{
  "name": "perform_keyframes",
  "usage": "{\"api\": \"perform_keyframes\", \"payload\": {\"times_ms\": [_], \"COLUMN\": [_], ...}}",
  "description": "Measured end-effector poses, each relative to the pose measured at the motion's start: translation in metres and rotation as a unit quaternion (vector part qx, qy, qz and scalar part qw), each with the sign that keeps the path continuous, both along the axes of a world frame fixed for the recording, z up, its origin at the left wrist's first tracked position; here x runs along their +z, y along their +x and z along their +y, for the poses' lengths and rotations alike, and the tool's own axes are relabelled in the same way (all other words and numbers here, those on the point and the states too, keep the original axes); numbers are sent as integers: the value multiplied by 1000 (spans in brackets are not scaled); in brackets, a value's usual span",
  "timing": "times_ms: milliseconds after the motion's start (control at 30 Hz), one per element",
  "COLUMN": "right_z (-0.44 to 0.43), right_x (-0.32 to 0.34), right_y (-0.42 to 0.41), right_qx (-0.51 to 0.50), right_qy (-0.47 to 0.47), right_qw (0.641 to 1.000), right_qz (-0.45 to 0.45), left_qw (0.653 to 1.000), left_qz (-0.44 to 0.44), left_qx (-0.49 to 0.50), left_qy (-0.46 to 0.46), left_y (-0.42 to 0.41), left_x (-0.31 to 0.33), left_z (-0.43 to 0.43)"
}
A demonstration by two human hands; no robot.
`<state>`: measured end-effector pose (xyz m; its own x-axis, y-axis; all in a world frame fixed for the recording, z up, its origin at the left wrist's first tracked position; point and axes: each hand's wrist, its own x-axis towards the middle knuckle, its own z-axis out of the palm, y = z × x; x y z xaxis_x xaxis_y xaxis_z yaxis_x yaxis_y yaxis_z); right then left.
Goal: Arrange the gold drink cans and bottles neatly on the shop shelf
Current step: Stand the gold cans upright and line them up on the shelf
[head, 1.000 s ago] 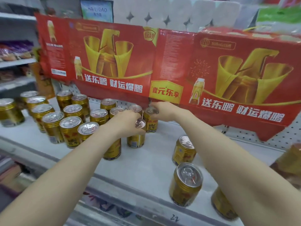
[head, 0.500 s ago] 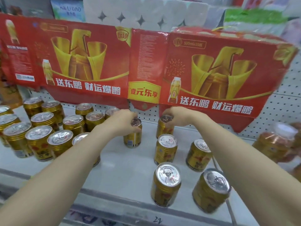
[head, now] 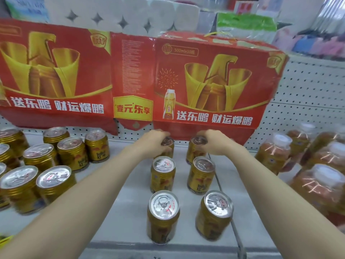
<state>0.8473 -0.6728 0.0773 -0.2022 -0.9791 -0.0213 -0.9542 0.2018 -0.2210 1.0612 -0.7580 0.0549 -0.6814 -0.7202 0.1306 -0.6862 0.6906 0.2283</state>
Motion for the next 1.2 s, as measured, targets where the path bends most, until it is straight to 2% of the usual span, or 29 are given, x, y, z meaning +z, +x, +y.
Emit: {"api": "perform_keyframes", "payload": {"times_ms": [167, 267, 433, 500, 567, 667, 867, 1033, 1200], "right_z": [1, 1, 0, 1, 0, -1, 0, 0, 0], "right_x": [-4, -3, -3, -3, -3, -3, -3, -4, -7], "right_y": [5, 8, 10, 10, 10, 10, 12, 13, 13], "right_qx": [-19, -16, -18, -18, -15, -8, -6, 0, 7], "right_qy": [-18, -13, -11, -12, -10, -5, 2, 1, -5], "right_qw": [1000, 1000, 1000, 1000, 1000, 1000, 1000, 1000, 1000], "right_qz": [-7, 0, 8, 8, 8, 13, 9, 13, 21], "left_qw": [1000, 999, 995, 992, 993, 992, 999, 998, 998], "left_qz": [-11, 15, 63, 90, 89, 35, 4, 38, 36], "left_qx": [1, 16, 79, 88, 42, -40, 18, 40, 42], "left_qy": [25, 47, 8, 20, 62, 116, 41, 35, 17], "left_y": [-4, -3, -5, -3, 1, 7, -3, -5, -6], "left_x": [-2, -2, -3, -1, 5, 14, 9, 1, -3], "left_z": [-7, -9, -8, -8, -9, -11, -11, -6, -4]}}
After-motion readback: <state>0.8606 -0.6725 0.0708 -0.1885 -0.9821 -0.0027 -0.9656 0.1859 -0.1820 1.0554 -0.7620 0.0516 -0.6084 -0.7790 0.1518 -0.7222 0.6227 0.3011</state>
